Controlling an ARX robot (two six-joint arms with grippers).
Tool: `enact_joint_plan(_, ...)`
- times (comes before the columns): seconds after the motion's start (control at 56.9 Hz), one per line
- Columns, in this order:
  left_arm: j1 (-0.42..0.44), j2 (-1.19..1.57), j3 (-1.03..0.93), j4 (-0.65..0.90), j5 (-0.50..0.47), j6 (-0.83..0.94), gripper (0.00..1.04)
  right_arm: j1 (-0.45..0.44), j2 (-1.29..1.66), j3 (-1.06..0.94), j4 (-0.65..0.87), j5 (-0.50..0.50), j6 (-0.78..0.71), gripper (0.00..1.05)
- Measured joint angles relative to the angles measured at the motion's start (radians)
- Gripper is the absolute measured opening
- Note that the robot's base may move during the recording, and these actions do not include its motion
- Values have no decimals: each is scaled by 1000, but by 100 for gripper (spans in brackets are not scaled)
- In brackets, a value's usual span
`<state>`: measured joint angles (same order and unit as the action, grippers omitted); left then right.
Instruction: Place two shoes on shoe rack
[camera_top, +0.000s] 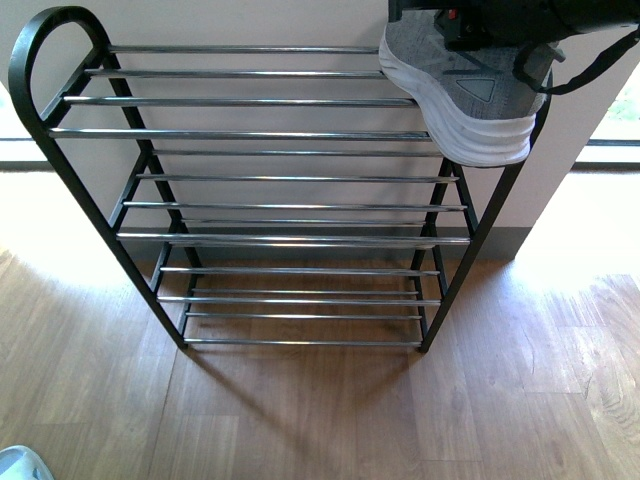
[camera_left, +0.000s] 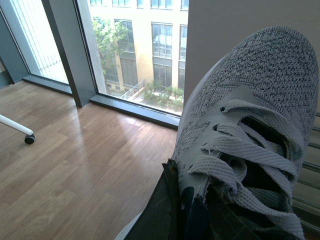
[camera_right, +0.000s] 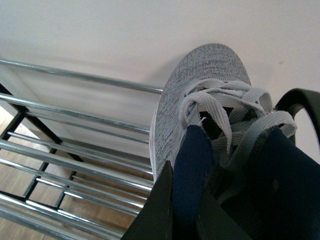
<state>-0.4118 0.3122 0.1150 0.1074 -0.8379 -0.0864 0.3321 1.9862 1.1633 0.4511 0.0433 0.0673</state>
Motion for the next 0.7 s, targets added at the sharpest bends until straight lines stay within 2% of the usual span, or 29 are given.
enact_joint_plan(0.158, 0, 0, 0, 0, 0, 0, 2, -13, -5, 8, -21, 3, 27, 29)
enact_joint_plan(0.334, 0, 0, 0, 0, 0, 0, 2, -68, -111, 1, -139, -151, 147, 57)
enact_joint_plan(0.44, 0, 0, 0, 0, 0, 0, 2, -153, -278, -8, -277, -274, 261, 78)
enact_joint_plan(0.563, 0, 0, 0, 0, 0, 0, 2, -238, -386, -27, -348, -333, 315, 95)
enact_joint_plan(0.598, 0, 0, 0, 0, 0, 0, 2, -262, -409, -46, -338, -321, 315, 97)
enact_joint_plan(0.703, 0, 0, 0, 0, 0, 0, 2, -326, -447, -110, -312, -259, 248, 95)
